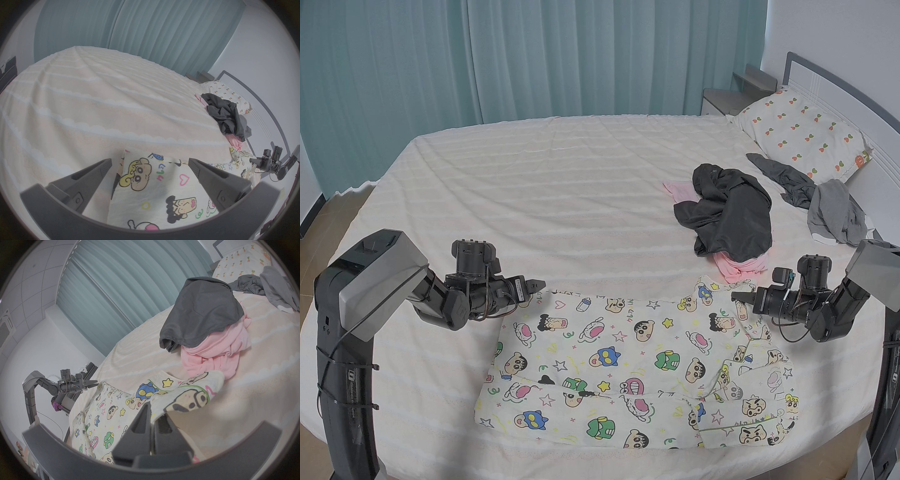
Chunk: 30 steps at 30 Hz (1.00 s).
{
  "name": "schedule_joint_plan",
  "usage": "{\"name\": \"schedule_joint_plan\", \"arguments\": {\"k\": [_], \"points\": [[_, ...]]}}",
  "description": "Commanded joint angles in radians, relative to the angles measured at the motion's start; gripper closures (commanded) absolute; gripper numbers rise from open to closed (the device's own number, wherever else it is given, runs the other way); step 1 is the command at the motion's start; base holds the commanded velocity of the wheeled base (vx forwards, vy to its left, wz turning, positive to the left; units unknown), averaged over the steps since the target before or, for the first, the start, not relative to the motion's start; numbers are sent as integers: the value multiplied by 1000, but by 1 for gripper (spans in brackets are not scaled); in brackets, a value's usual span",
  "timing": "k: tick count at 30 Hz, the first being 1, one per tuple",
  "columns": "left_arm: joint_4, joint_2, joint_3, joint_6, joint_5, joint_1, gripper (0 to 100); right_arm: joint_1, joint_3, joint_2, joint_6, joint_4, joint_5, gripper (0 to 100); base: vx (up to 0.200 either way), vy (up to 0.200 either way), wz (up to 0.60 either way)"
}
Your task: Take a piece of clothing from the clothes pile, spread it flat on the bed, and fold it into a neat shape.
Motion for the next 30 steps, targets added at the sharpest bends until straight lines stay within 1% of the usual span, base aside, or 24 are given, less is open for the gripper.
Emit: {"name": "schedule_joint_plan", "arguments": {"k": [1, 7, 10, 11, 12, 14, 18, 22, 27, 30], "points": [[-4, 61, -22, 1, 1, 0, 0, 13, 2, -10, 0, -1, 1, 100, 0, 0, 0], [-6, 94, -45, -1, 2, -6, 0, 18, 2, -15, 0, 0, -1, 100, 0, 0, 0], [-4, 117, -76, -11, 4, -26, 0, 18, 2, -15, 0, 2, -1, 100, 0, 0, 0], [-2, 117, -83, -28, 4, -32, 100, 18, 2, -15, 0, 2, -1, 100, 0, 0, 0], [-2, 117, -85, -33, 4, -34, 100, 18, 2, -15, 0, 2, -1, 100, 0, 0, 0], [-7, 114, -90, -77, 5, -45, 100, 18, 4, -16, 0, 2, -2, 100, 0, 0, 0], [-6, 109, -80, -80, 5, -45, 100, 16, 4, -16, 0, 2, -2, 100, 0, 0, 0], [-7, 67, -37, -79, 5, -32, 100, 15, 4, -13, 0, 2, -2, 100, 0, 0, 0], [-9, 23, -27, -77, 5, -19, 100, 10, 0, -16, 0, -3, -2, 100, 0, 0, 0], [-16, -17, 9, -74, 5, -16, 100, 8, 4, -26, -2, -20, -15, 100, 0, 0, 0]]}}
